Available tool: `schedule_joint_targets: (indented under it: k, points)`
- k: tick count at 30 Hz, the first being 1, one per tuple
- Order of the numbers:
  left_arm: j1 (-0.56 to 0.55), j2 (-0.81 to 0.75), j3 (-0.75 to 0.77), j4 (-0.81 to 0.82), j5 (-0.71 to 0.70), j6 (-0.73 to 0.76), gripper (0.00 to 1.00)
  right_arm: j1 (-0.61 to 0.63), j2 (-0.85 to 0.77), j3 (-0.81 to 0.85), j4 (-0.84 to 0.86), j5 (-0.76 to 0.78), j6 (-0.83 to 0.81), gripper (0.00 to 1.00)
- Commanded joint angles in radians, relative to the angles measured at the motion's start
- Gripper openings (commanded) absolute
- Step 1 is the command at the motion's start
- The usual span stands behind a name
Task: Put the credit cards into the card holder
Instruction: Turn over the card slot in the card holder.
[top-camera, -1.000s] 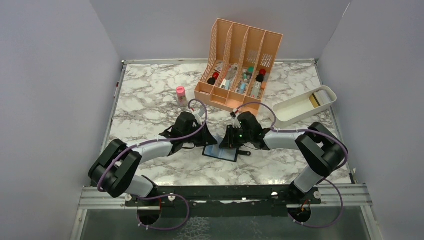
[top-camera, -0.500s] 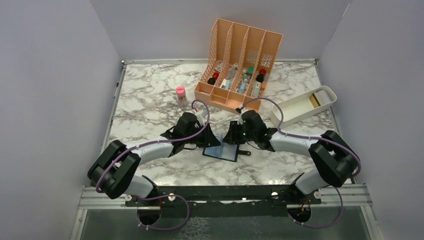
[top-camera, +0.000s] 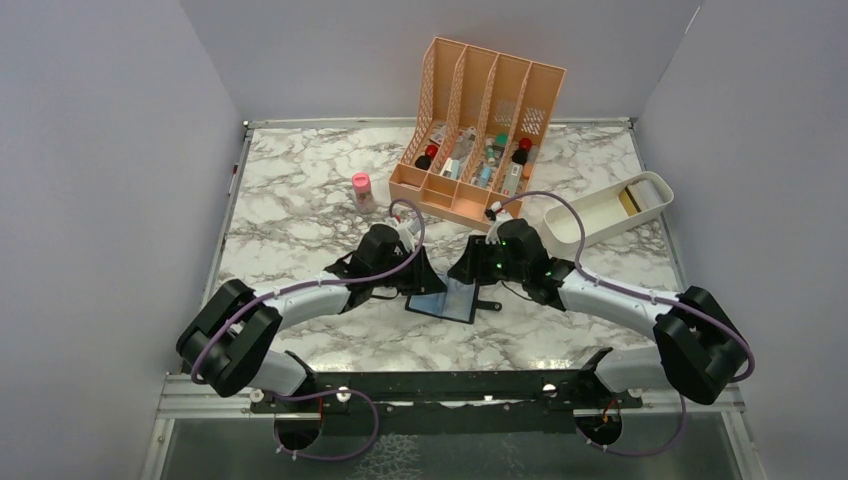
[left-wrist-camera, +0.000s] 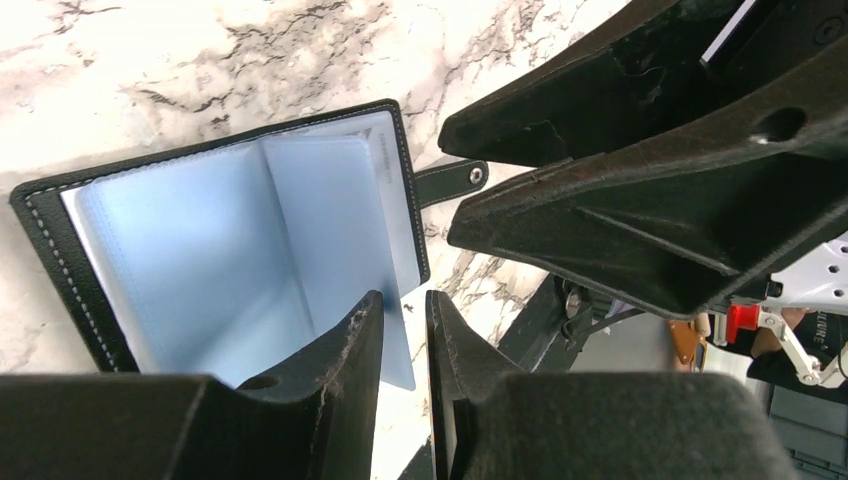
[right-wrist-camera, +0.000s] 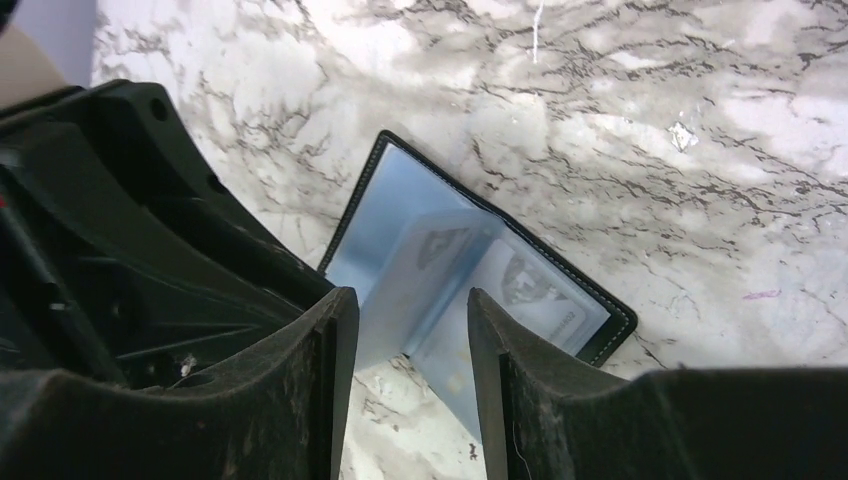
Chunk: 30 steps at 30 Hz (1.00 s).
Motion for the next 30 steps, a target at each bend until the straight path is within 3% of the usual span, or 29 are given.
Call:
schedule_joint_targets:
  k: [1, 7, 17, 30]
  points:
    - [-0.017, 0.012, 0.04, 0.019, -0.001, 0.012, 0.25, 0.007, -0.031, -0.024, 0.04, -0.018, 0.057, 0.5]
    - [-0.026, 0.016, 0.04, 0.015, -0.008, 0.014, 0.25, 0.007, 0.016, -0.005, 0.047, -0.031, 0.058, 0.48]
    - [-0.029, 0.006, 0.042, -0.011, -0.026, 0.029, 0.25, 0.007, 0.082, -0.014, 0.081, -0.045, 0.048, 0.35]
    - [-0.029, -0.038, 0.067, -0.152, -0.156, 0.084, 0.25, 0.007, 0.083, -0.023, 0.014, 0.019, 0.018, 0.35]
